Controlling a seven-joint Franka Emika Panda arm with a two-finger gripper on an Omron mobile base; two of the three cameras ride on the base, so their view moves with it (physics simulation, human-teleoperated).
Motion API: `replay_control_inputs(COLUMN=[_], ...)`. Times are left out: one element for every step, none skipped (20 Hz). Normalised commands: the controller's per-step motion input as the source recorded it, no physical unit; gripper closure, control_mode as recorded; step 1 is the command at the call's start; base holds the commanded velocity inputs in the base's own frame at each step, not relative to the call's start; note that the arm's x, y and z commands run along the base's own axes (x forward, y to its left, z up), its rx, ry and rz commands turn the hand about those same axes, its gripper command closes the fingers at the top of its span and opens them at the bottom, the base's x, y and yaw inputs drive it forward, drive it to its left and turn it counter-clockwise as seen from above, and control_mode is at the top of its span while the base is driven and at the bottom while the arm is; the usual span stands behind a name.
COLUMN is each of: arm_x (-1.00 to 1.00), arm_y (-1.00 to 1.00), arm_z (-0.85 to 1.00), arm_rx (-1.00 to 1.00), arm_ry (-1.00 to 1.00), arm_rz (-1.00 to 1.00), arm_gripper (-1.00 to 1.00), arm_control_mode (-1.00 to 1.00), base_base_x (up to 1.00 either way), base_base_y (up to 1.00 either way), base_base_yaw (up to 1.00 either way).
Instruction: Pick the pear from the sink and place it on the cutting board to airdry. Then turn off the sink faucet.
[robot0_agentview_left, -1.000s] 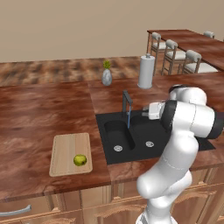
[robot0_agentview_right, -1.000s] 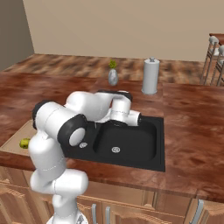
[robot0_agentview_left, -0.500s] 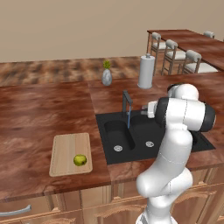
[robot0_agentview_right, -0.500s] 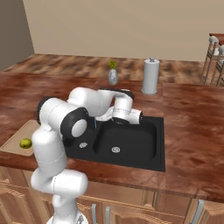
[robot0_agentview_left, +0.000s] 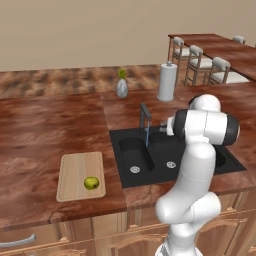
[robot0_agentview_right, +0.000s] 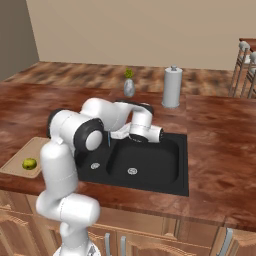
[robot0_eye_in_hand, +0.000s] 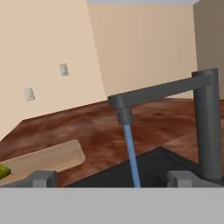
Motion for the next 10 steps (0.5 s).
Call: replay_control_inputs(arm_x=[0.15,0.17,0.16,0.17,0.17,0.19,0.18,0.2,0.21,0.22], arm_y=[0.0,0.0,0.0,0.0,0.0,0.0,0.0,0.0,0.0,0.0], arm_z=[-0.2,-0.19,-0.18,-0.16,-0.14,-0.12,-0.11,-0.09,-0.07,-0.07], arm_rx=[0.0,0.0,0.0,0.0,0.0,0.0,0.0,0.0,0.0,0.0], arm_ry=[0.0,0.0,0.0,0.0,0.0,0.0,0.0,0.0,-0.01,-0.01], arm_rz=[0.0,0.0,0.0,0.0,0.0,0.0,0.01,0.01,0.01,0.01], arm_gripper=[-1.0,-1.0,-1.0,-1.0,-1.0,-1.0,-1.0,-1.0,-1.0,-1.0], arm_control_mode=[-1.0,-1.0,-1.0,-1.0,-1.0,-1.0,-1.0,-1.0,-1.0,-1.0], base_base_x=[0.0,0.0,0.0,0.0,0.0,0.0,0.0,0.0,0.0,0.0], base_base_y=[0.0,0.0,0.0,0.0,0.0,0.0,0.0,0.0,0.0,0.0], base_base_yaw=[0.0,0.0,0.0,0.0,0.0,0.0,0.0,0.0,0.0,0.0])
